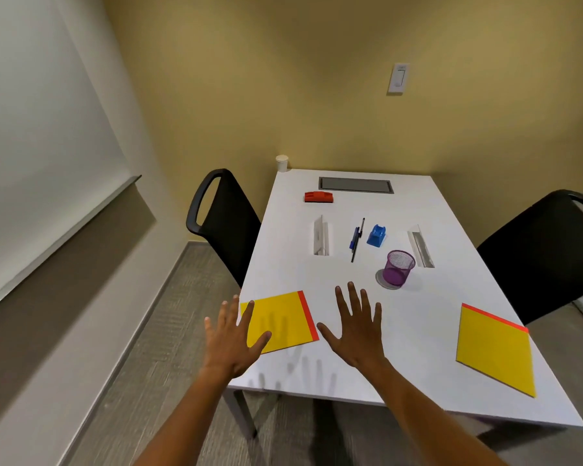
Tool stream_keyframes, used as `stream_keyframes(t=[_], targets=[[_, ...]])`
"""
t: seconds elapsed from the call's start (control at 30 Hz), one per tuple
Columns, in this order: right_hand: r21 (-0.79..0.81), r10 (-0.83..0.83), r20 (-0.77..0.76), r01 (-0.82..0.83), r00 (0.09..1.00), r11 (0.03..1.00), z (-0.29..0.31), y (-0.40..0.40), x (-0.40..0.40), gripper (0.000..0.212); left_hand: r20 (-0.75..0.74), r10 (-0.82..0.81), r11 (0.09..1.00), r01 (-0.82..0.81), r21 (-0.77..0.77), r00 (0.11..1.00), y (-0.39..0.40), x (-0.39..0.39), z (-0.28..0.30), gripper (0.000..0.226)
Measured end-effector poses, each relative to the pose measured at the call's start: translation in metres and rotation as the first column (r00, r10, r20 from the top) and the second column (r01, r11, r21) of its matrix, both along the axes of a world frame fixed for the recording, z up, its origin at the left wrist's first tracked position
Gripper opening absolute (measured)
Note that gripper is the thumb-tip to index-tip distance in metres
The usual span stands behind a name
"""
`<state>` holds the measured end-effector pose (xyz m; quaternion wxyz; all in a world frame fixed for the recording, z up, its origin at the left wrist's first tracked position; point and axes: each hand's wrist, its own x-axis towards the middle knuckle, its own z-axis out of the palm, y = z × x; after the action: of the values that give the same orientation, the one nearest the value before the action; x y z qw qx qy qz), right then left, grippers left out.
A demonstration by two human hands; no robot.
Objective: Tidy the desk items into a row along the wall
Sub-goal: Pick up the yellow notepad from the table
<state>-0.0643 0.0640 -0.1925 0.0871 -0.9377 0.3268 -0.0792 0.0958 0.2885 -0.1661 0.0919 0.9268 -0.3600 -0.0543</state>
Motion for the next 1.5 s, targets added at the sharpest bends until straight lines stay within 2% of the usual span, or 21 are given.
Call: stream_keyframes(t=[0.2, 0.4, 0.63, 0.7, 0.8, 0.83, 1.03, 1.07, 1.17, 1.2, 1.4, 1.5], targets=[[0.068, -0.007, -0.070, 0.012, 0.998, 0.998, -0.026, 0.012, 0.017, 0.092, -0.075, -0.022, 0.999, 0.025, 0.037, 0.997, -0.007, 0.015, -0.026, 0.105], [0.203, -0.010, -0.138, 0.038, 0.990, 0.979, -0.063, 0.004, 0.053, 0.091, -0.157, -0.013, 0.996, 0.028, 0.090, 0.988, -0.025, 0.046, -0.048, 0.116], [0.294, -0.015, -0.192, 0.072, 0.981, 0.953, -0.108, -0.019, 0.091, 0.090, -0.230, 0.008, 0.970, 0.049, 0.238, 0.973, -0.058, 0.094, -0.068, 0.131], [0.300, -0.011, -0.217, 0.077, 0.976, 0.951, -0.115, -0.025, 0.099, 0.098, -0.269, 0.001, 0.956, 0.079, 0.284, 0.963, -0.070, 0.103, -0.071, 0.124], [0.324, -0.018, -0.254, 0.102, 0.967, 0.940, -0.125, -0.029, 0.106, 0.114, -0.319, -0.033, 0.928, 0.148, 0.342, 0.947, -0.088, 0.108, -0.080, 0.086], [0.329, -0.027, -0.265, 0.117, 0.964, 0.937, -0.126, -0.030, 0.108, 0.118, -0.338, -0.046, 0.923, 0.169, 0.344, 0.940, -0.092, 0.109, -0.083, 0.080], [0.431, -0.010, -0.314, 0.152, 0.949, 0.890, -0.126, -0.032, 0.119, 0.124, -0.432, -0.111, 0.860, 0.304, 0.410, 0.895, -0.116, 0.133, -0.104, 0.083], [0.453, -0.017, -0.317, 0.167, 0.948, 0.875, -0.127, -0.032, 0.121, 0.121, -0.445, -0.117, 0.847, 0.323, 0.423, 0.888, -0.119, 0.137, -0.108, 0.084], [0.467, -0.020, -0.318, 0.175, 0.948, 0.866, -0.128, -0.031, 0.127, 0.086, -0.461, -0.140, 0.810, 0.370, 0.455, 0.876, -0.124, 0.148, -0.119, 0.089], [0.461, -0.020, -0.309, 0.168, 0.951, 0.871, -0.130, -0.032, 0.129, 0.081, -0.463, -0.153, 0.800, 0.385, 0.461, 0.873, -0.125, 0.151, -0.122, 0.089], [0.490, -0.099, -0.305, 0.245, 0.947, 0.837, -0.123, -0.029, 0.145, 0.070, -0.336, -0.252, 0.788, 0.394, 0.472, 0.907, -0.125, 0.166, -0.143, 0.094], [0.565, -0.181, -0.272, 0.309, 0.945, 0.765, -0.123, -0.029, 0.151, 0.067, -0.316, -0.264, 0.802, 0.390, 0.453, 0.911, -0.123, 0.170, -0.149, 0.099]])
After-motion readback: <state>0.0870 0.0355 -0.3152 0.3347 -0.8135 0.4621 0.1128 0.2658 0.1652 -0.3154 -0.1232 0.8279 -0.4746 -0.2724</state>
